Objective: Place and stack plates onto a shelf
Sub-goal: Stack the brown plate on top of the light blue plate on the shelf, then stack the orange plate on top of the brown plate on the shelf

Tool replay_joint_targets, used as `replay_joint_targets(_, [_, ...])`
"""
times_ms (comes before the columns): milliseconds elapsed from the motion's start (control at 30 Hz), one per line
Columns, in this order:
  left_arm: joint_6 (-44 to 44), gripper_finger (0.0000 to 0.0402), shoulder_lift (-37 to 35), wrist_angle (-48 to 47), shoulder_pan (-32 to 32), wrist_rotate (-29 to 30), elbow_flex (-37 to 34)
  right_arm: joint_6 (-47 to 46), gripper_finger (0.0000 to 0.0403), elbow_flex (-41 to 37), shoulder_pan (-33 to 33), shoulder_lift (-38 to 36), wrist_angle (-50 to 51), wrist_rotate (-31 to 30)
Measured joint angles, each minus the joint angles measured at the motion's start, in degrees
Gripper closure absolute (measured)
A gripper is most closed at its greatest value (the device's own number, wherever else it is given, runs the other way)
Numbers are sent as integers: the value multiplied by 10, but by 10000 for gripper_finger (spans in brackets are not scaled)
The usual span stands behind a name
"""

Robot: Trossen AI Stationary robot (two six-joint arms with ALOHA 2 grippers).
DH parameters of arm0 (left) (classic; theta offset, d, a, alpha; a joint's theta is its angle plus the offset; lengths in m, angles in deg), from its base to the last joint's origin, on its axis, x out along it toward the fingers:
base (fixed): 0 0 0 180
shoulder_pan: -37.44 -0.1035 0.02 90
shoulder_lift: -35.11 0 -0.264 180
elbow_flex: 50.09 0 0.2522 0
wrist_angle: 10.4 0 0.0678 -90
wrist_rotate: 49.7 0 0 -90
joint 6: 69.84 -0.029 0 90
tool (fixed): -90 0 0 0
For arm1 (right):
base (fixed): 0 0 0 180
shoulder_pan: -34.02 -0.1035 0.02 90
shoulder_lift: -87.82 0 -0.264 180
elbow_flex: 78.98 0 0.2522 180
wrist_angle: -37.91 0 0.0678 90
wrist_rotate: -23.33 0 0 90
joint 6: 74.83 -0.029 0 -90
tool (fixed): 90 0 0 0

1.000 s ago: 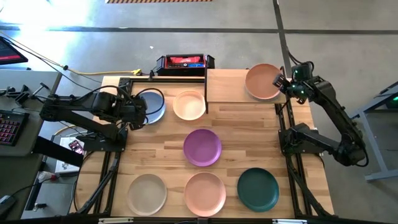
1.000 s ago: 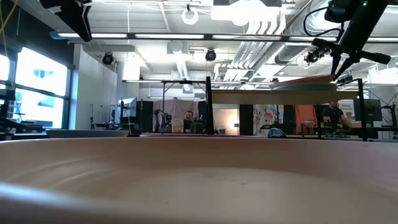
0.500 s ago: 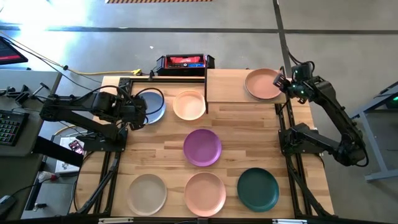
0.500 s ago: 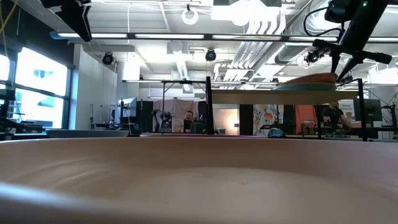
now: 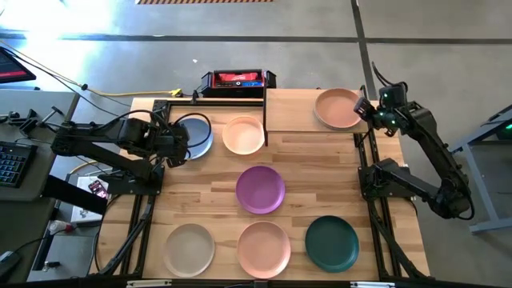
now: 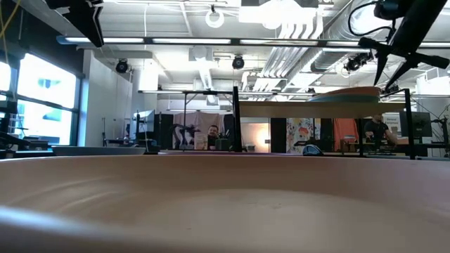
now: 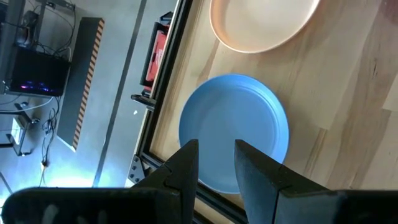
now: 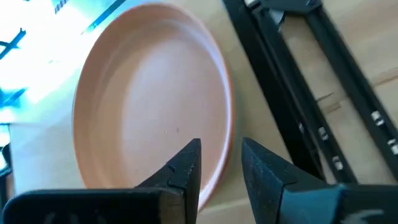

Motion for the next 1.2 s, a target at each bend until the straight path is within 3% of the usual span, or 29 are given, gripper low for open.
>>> replay_joint_targets(333, [0,310,0,0,0,0,0,0,308,0,0,13,34,2])
replay_joint_targets(567, [-1,310,0,3,0,0,0,6,308,0,0,11,6,24])
replay_joint_targets(1200, [-21,310,0,30,0,0,0,21,308,0,0,19,36,2])
